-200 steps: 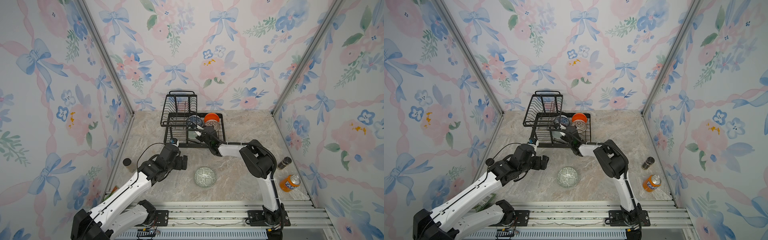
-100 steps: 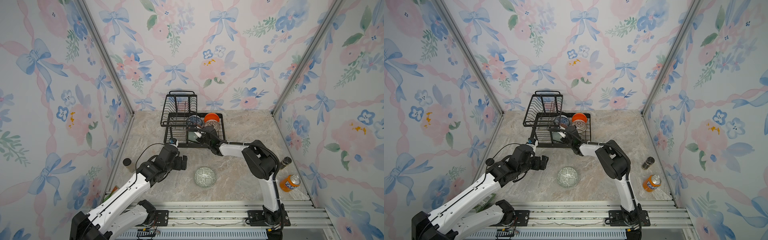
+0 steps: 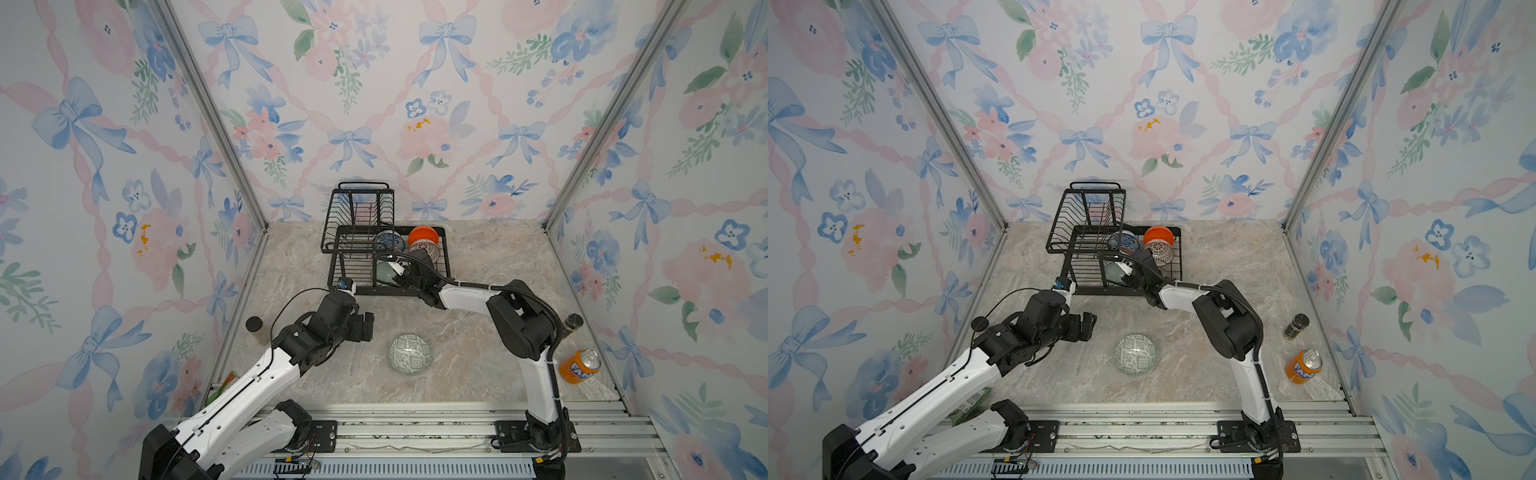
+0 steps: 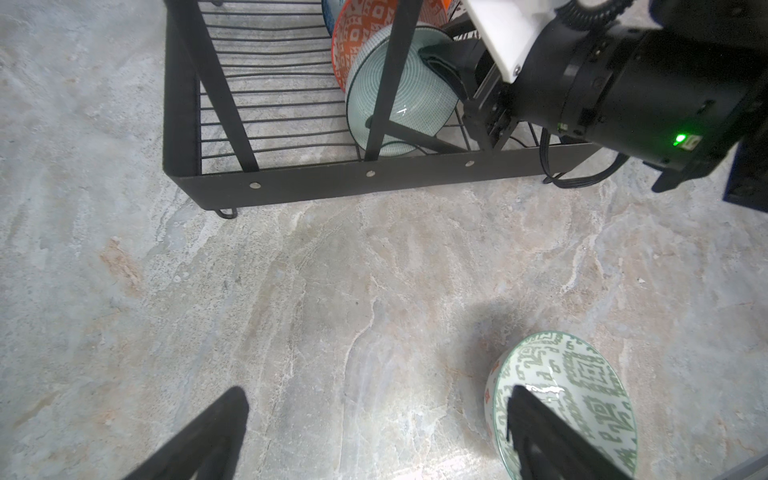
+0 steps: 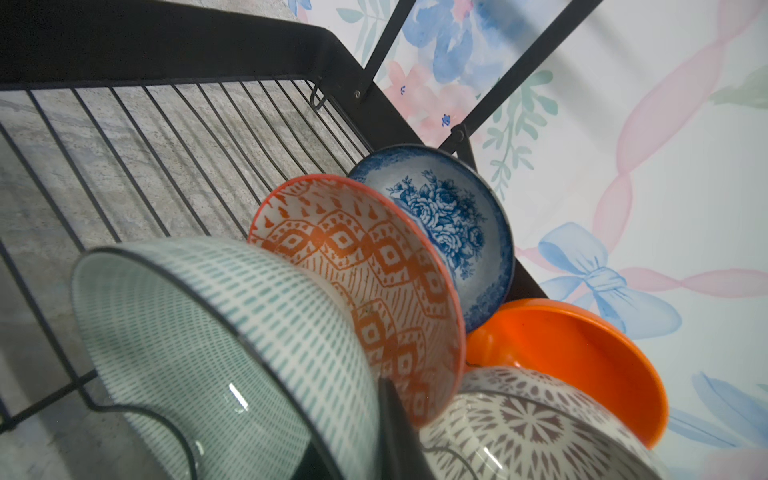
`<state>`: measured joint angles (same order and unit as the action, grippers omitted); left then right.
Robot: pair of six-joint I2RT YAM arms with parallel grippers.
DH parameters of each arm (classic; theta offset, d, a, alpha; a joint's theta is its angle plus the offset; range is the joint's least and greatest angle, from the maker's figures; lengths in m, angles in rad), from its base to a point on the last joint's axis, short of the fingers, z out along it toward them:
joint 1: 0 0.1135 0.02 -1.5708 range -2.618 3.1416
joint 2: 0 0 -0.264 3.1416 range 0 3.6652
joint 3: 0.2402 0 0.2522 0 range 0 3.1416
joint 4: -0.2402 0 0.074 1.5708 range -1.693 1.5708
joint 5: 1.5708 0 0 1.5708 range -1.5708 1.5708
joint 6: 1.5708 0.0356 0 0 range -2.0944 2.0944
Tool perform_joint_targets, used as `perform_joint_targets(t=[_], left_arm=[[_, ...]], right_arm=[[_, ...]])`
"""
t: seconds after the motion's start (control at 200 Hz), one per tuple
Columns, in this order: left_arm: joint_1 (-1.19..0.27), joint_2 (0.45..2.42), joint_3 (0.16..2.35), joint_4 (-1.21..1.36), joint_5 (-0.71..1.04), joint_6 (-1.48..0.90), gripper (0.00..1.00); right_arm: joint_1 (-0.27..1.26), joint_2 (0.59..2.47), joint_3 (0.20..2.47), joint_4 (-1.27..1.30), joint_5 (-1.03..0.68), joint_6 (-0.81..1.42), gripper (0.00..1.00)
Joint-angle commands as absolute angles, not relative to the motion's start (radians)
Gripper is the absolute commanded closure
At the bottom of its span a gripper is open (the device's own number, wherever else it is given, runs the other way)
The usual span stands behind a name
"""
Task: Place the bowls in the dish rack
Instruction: 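Lower the pale green bowl upright into the rack slots with the right gripper, then open the right gripper to release the pale green bowl in the rack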
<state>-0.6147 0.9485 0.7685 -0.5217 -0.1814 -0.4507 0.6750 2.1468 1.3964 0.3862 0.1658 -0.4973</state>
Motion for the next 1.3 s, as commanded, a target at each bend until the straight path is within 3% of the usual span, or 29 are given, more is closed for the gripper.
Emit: perform_joint_targets(t=[0.0,0.425,0.595,0.705,0.98,1.295], left_arm=[[-0.609,0.934,0.753,-0.519,-0.171,-0.465,0.02],[-0.609,0.939,0.752,-0.519,-0.172,-0.465,0.02],[-0.610,0.939,0.753,-0.519,-0.174,-0.463,0.02],[-0.609,0.938,0.753,-0.519,-0.175,-0.464,0.02],[-0.609,0.942,0.756,-0.519,-0.177,-0.457,0.02],[-0.609,0.944,0.762,-0.519,-0.175,-0.452,0.02]], right_arm=[[0.667,2.129,1.411,0.317,0.146,-0.479,0.79],[0.663,2.112,1.410,0.310,0.136,-0.468,0.65],[0.655,2.090,1.405,0.285,0.111,-0.457,0.63],[0.651,2.075,1.402,0.266,0.096,-0.451,0.53],[0.636,2.035,1.394,0.211,0.027,-0.431,0.18],[0.630,1.992,1.376,0.160,-0.012,-0.421,0.09]])
